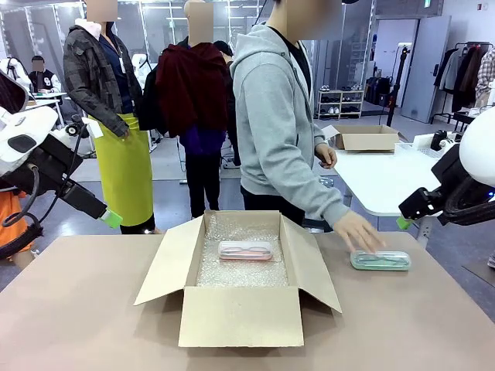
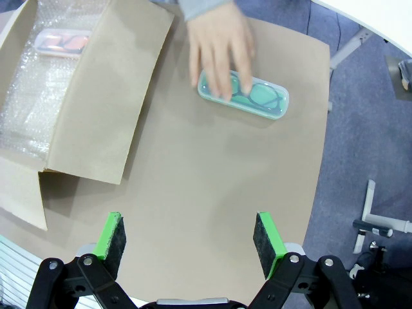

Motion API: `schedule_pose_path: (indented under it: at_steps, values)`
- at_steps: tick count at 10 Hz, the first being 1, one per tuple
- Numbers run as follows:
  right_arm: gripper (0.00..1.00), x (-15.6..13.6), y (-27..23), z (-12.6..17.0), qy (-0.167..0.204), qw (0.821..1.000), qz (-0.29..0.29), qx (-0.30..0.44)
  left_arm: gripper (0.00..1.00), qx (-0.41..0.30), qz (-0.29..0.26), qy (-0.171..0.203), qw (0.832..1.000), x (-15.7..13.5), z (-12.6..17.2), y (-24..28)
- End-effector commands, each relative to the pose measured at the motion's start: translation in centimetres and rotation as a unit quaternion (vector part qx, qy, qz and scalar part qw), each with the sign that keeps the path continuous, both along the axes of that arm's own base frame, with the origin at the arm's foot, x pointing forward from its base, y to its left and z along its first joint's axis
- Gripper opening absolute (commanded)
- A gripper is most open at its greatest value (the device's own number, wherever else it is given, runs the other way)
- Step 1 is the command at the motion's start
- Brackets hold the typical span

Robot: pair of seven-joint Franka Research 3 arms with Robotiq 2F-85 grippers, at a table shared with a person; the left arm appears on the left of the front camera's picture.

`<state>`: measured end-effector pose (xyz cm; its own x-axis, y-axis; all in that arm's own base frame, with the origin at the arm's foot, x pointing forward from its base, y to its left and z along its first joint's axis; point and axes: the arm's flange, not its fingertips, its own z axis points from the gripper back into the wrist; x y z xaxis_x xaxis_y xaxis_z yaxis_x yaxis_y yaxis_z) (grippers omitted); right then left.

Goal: Pack the glasses set securely to prepare it for shipping.
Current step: Put the Glasses case from the right side of the table into the Package Box.

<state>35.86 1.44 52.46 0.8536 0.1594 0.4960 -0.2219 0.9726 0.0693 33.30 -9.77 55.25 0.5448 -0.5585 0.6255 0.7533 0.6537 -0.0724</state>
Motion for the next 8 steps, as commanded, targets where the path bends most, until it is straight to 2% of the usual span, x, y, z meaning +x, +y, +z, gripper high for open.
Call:
schedule_pose_path:
  at_steps: [1, 3, 4, 6, 8]
  values:
    - [1.0, 0.0, 0.1, -0.1, 0.001, 1.0, -0.003, -0.003, 1.0, -0.006, -0.007, -0.001, 1.0, 0.0, 0.1, 0.1]
    - [1.0, 0.0, 0.0, 0.0, 0.0, 1.0, 0.0, 0.0, 1.0, -0.006, -0.007, -0.001, 1.0, 0.0, 0.1, 0.1]
    - [1.0, 1.2, -0.4, 0.2, 0.024, 1.0, -0.003, 0.02, 1.0, -0.006, -0.007, -0.001, 1.0, 0.0, 0.1, 0.1]
    - [1.0, 4.5, -1.6, 0.9, 0.033, 0.999, -0.027, 0.033, 1.0, -0.006, -0.007, -0.001, 1.0, 0.0, 0.1, 0.1]
    - [1.0, 9.4, -2.0, 0.7, 0.052, 0.998, -0.035, 0.011, 1.0, -0.006, -0.007, -0.001, 1.0, 0.0, 0.1, 0.1]
